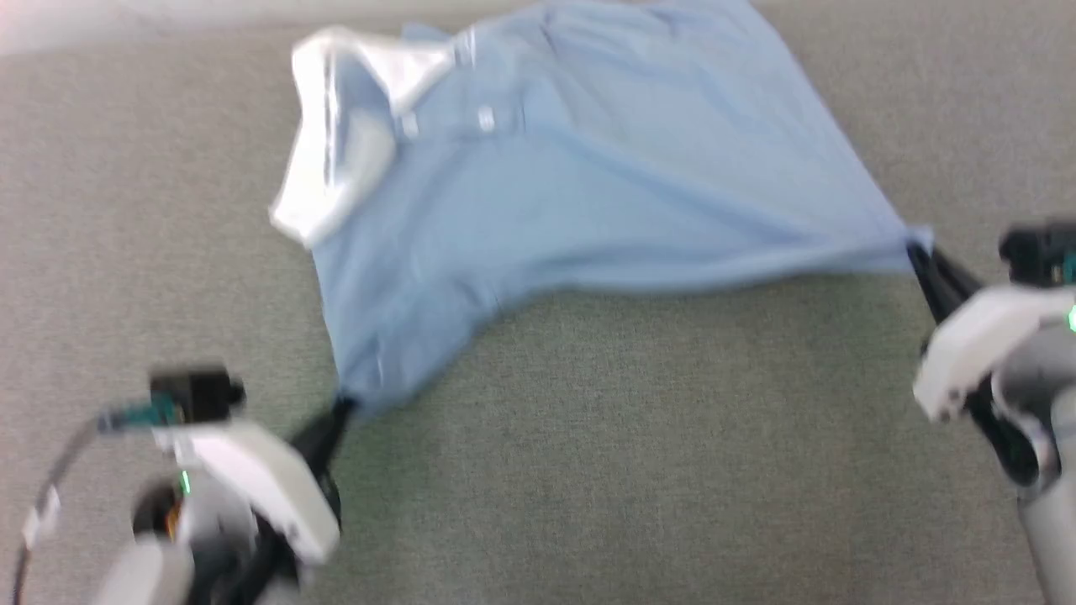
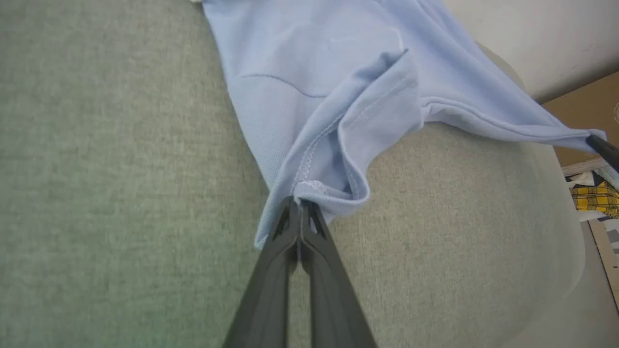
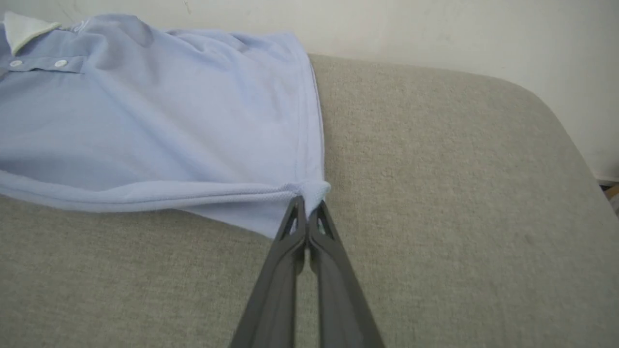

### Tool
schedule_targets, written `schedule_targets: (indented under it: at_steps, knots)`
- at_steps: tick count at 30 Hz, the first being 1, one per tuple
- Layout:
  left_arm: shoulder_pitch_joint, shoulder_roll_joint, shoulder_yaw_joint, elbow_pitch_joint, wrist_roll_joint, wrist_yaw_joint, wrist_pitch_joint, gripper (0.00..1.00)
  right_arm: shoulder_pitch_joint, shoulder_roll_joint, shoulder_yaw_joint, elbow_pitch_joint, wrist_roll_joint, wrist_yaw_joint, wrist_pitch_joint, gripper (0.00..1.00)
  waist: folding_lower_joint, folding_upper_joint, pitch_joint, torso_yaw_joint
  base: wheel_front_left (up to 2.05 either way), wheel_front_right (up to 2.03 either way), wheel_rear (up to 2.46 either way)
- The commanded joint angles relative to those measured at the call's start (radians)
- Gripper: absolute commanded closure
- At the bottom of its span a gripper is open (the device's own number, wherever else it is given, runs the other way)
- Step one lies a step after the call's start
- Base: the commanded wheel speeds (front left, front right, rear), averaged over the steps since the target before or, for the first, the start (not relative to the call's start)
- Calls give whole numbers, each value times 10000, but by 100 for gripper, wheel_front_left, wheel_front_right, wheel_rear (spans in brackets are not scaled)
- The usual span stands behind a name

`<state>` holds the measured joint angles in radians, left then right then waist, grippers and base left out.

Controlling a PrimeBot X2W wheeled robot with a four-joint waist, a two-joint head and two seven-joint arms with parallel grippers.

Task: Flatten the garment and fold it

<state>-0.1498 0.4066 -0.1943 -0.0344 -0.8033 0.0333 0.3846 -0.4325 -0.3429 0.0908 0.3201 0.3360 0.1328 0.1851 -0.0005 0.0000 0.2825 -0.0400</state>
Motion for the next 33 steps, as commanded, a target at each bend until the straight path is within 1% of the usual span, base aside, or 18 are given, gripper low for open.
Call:
schedule_targets:
  at_steps: [1,4,8,14,16,20,22,24,28,31,33]
  knots:
    - [637,-103,5,-317,-160,192,81,100,510,101,-268,-161,-187,-21,108,100,5,0,-512,149,0,0,0]
    - [1717,-275,52,-686,-408,508,90,100,1468,304,-689,-477,-437,-21,441,100,5,0,-710,175,0,0,0]
    - [2753,-262,17,-715,-348,774,19,100,2771,642,-1350,-938,-555,-21,1180,100,5,0,-917,225,0,0,0]
    - [3658,-530,90,-513,-488,899,-401,100,4431,1444,-2253,-1954,-612,-21,2546,100,5,0,-993,159,0,0,0]
    - [3870,-530,72,-416,-421,949,-490,100,4803,1723,-2495,-2258,-637,-21,2923,100,5,0,-987,118,0,0,0]
    - [4191,-474,50,-277,-235,1067,-650,100,5272,2043,-2712,-2665,-820,-21,3092,100,5,0,-961,38,0,0,0]
    - [4259,-551,99,-336,-216,1047,-893,100,5363,2192,-2760,-2713,-829,-21,2790,100,5,0,-955,11,0,0,0]
    - [4251,-626,134,-468,-20,953,-1399,100,5392,2257,-2678,-2682,-871,-21,2250,100,5,0,-971,-3,0,0,0]
    - [4038,-785,202,-719,1007,831,-3211,100,5419,2211,-2371,-2580,-990,-21,690,100,5,0,-1068,15,0,0,0]
    - [3674,-1034,183,-733,1911,913,-4732,100,5358,2041,-2041,-2439,-1108,-21,-625,100,5,0,-1148,52,0,0,0]
    - [3388,-1215,80,-596,2339,959,-5439,100,5278,1961,-1852,-2327,-1206,-21,-1369,100,5,0,-1209,66,0,0,0]
